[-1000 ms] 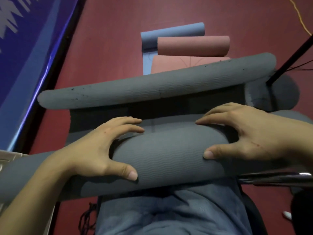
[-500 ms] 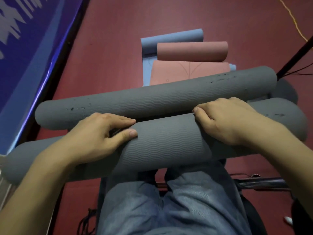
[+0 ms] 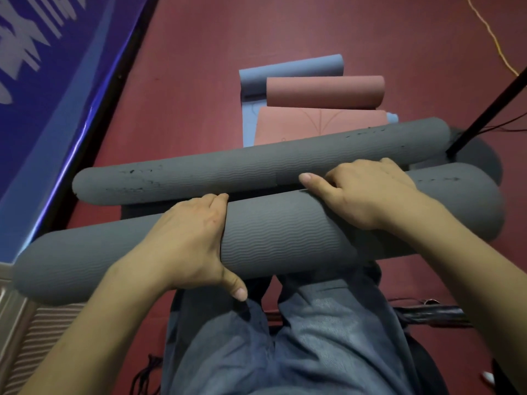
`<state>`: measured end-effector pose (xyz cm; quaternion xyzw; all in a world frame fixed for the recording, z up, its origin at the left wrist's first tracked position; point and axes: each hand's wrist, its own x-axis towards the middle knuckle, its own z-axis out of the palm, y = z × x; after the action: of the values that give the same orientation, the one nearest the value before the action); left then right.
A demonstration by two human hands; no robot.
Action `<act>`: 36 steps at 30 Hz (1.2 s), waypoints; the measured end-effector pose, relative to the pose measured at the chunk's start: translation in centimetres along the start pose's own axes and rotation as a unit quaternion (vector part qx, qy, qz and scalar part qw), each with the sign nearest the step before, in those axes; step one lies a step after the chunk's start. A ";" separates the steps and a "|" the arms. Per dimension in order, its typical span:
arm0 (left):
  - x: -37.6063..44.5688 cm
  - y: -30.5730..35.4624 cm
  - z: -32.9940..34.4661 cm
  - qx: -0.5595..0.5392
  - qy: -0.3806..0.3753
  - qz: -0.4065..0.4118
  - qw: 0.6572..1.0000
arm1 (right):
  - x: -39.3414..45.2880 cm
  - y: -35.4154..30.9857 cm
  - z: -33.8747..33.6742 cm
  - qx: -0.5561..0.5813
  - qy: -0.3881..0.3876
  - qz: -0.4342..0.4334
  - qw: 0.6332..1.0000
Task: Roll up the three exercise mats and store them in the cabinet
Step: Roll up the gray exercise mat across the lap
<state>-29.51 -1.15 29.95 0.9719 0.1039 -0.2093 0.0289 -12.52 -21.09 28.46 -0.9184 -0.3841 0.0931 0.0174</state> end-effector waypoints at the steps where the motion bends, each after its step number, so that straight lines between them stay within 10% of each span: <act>1: -0.1 0.1 0.0 0.000 0.003 0.001 1.000 | 0.1 0.0 -0.2 0.001 -0.022 0.007 1.000; 15: -2.5 0.6 -0.8 -0.041 -0.108 0.040 0.993 | -2.7 -0.1 -0.8 0.093 -0.270 0.043 0.957; 23: -1.6 -0.4 -0.2 -0.124 -0.111 0.041 0.985 | -3.3 -1.2 -0.5 0.017 -0.091 0.040 0.995; 36: -1.8 -3.6 0.8 -0.241 0.135 0.029 0.961 | -6.4 -3.9 2.2 -0.043 0.095 0.072 0.992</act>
<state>-32.19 1.93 29.93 0.9580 0.1261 -0.0445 0.2538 -20.07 -22.94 27.75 -0.9484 -0.3169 -0.0103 0.0073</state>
